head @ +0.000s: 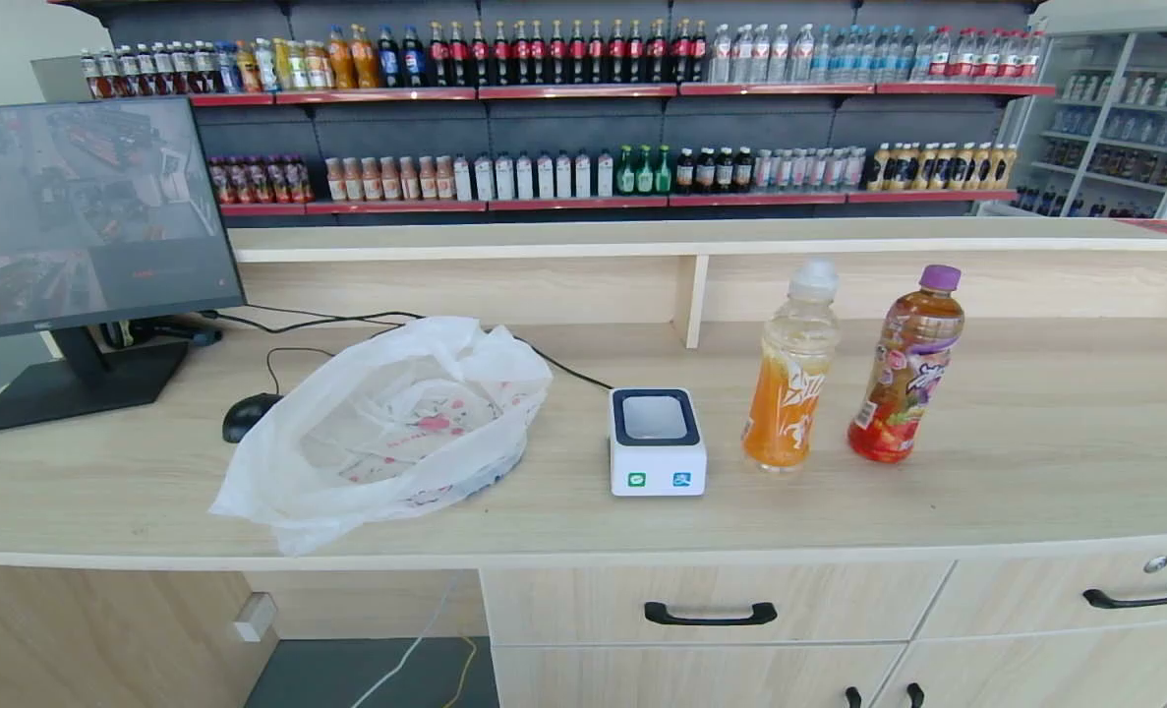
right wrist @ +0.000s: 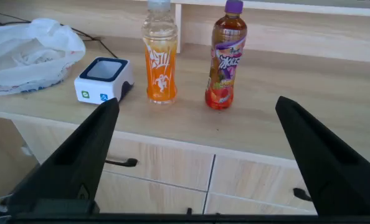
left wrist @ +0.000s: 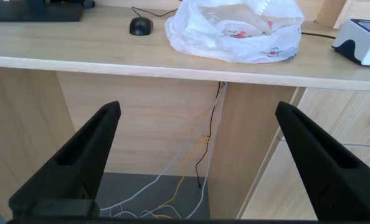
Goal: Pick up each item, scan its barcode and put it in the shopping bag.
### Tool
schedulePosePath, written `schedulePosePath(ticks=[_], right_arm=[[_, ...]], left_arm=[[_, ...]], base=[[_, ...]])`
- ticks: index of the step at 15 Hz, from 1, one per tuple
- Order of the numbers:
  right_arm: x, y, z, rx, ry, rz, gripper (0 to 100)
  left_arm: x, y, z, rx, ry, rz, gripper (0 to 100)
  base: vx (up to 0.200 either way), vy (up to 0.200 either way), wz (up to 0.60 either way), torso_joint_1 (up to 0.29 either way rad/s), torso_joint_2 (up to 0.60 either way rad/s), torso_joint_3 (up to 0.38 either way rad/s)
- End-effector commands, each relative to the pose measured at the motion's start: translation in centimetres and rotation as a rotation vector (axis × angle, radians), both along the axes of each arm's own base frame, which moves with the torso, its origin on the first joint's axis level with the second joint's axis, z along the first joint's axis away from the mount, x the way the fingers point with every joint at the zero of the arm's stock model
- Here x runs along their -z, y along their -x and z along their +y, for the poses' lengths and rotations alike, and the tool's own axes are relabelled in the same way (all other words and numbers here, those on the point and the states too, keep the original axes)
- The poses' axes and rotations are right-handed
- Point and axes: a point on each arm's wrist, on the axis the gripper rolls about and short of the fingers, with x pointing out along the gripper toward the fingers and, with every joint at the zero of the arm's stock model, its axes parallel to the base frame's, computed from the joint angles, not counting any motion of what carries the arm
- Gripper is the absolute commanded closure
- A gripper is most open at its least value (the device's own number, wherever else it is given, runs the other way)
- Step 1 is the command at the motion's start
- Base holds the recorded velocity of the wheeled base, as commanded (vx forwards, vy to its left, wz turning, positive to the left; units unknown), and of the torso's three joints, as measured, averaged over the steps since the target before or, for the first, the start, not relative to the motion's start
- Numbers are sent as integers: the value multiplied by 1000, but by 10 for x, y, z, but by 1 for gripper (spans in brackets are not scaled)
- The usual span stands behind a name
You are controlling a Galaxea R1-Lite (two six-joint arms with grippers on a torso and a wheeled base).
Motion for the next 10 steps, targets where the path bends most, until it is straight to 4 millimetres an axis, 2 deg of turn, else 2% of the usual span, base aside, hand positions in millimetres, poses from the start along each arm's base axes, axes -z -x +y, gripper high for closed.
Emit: schedulePosePath(ticks=[1, 2, 4, 5, 6, 10], right_arm=[[-13, -40, 11, -99, -58, 110, 0], [-16, -42, 12, -111, -67, 108, 0], [-42, -68, 19, -146, -86, 9, 0], [-47, -74, 22, -179, -94, -36, 0], [-50, -81, 27, -236, -110, -79, 0], [-44, -97, 30, -245, -152, -17, 0]], left_arm=[[0, 0, 0, 0, 0, -1, 0], [0, 0, 0, 0, 0, -1, 0], [0, 0, 0, 0, 0, -1, 0], [0, 0, 0, 0, 0, -1, 0], [0, 0, 0, 0, 2, -1, 0], [0, 0, 0, 0, 0, -1, 0]], base=[[0, 0, 0, 0, 0, 0], [0, 0, 0, 0, 0, 0], [0, 0, 0, 0, 0, 0], [0, 0, 0, 0, 0, 0], [0, 0, 0, 0, 0, 0], [0, 0, 0, 0, 0, 0]])
